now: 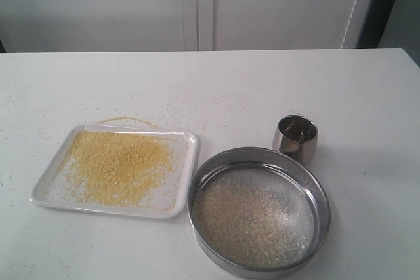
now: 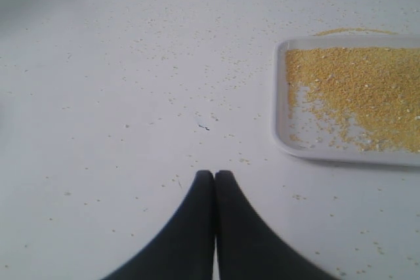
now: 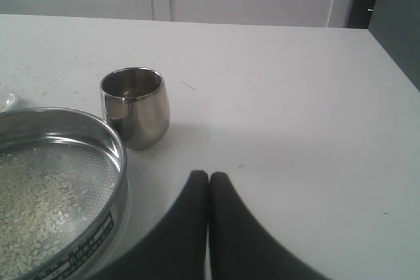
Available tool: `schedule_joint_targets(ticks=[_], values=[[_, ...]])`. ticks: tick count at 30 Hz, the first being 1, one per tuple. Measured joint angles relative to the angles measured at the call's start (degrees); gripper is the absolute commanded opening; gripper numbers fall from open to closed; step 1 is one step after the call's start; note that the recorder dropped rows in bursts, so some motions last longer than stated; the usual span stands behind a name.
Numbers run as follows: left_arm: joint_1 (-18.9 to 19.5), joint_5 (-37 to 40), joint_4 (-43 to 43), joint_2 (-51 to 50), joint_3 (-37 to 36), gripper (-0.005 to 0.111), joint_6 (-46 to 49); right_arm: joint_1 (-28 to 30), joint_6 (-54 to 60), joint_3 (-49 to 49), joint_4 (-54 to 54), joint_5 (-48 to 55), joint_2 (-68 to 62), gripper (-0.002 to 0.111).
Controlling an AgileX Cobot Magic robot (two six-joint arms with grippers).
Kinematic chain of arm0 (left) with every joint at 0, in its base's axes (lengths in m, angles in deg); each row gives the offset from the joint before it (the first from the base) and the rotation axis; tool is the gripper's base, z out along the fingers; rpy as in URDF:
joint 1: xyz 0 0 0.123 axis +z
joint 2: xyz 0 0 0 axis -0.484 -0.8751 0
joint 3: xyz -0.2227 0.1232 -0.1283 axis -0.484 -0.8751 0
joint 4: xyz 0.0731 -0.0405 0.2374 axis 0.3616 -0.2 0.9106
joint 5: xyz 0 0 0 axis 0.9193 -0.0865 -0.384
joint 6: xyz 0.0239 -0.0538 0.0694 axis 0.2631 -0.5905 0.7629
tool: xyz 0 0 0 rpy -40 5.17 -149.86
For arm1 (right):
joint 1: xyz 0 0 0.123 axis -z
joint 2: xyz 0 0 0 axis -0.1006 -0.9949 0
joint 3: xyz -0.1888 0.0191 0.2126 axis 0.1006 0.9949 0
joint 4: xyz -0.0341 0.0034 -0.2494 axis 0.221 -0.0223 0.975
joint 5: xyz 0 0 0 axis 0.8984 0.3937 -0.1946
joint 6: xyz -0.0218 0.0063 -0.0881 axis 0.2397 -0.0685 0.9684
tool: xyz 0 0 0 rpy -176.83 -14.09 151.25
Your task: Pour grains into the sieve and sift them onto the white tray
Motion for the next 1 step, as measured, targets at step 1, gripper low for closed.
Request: schedule_joint_targets(ticks=[1], values=[[0.0,0.0,0.0,0.0,0.0,0.0,0.0,0.0,0.0,0.0,0.0,0.0,0.0,0.0]])
